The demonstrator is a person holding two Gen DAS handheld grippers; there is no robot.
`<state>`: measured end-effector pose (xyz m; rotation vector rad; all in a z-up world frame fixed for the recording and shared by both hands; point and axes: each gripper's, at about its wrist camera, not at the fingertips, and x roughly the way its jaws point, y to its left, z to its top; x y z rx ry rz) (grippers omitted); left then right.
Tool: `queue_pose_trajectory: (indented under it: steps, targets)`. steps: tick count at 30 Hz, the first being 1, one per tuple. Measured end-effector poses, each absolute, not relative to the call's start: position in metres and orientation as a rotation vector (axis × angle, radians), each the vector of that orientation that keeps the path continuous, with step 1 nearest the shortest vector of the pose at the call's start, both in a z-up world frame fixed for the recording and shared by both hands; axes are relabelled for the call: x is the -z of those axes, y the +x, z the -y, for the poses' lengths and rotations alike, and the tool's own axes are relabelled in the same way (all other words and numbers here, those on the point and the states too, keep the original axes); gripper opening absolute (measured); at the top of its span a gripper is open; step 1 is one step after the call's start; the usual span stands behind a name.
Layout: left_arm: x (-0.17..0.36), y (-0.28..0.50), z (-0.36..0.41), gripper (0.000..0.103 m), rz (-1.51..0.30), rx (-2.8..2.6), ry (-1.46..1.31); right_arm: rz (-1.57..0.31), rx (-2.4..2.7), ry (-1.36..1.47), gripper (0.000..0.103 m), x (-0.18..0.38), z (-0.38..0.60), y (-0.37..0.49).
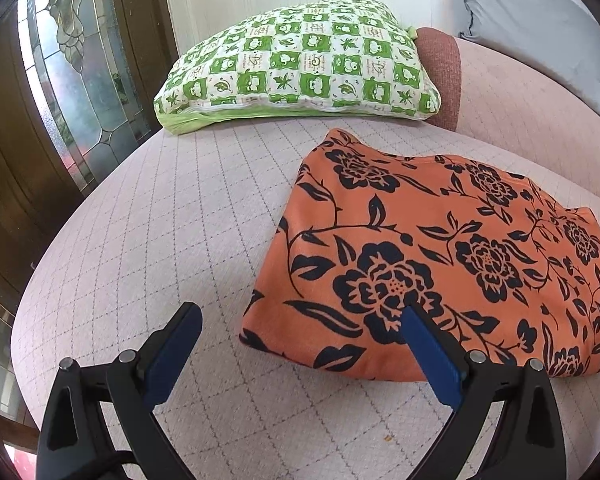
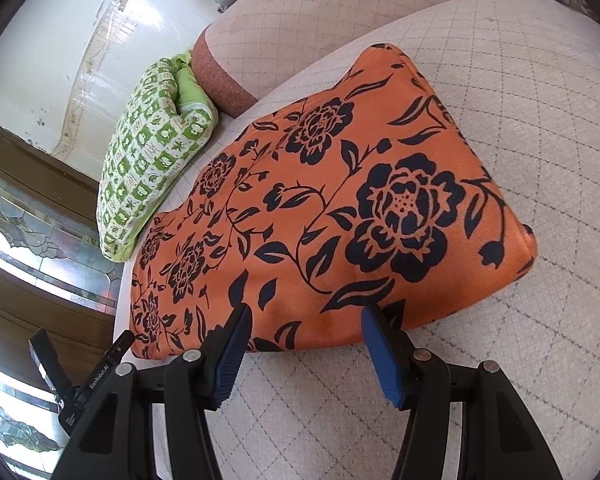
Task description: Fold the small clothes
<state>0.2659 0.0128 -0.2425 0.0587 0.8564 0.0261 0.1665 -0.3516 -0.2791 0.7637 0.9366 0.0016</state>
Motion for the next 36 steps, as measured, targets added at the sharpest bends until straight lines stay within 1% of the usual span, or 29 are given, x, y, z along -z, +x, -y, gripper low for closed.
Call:
queue_pose_trajectory:
  steps: [36]
  targets:
    - [0.242, 0.260, 0.005, 0.100, -0.844, 0.023, 0.087, -0.934, -0.025, 0.766, 0.061, 0.279, 0.349, 0.169]
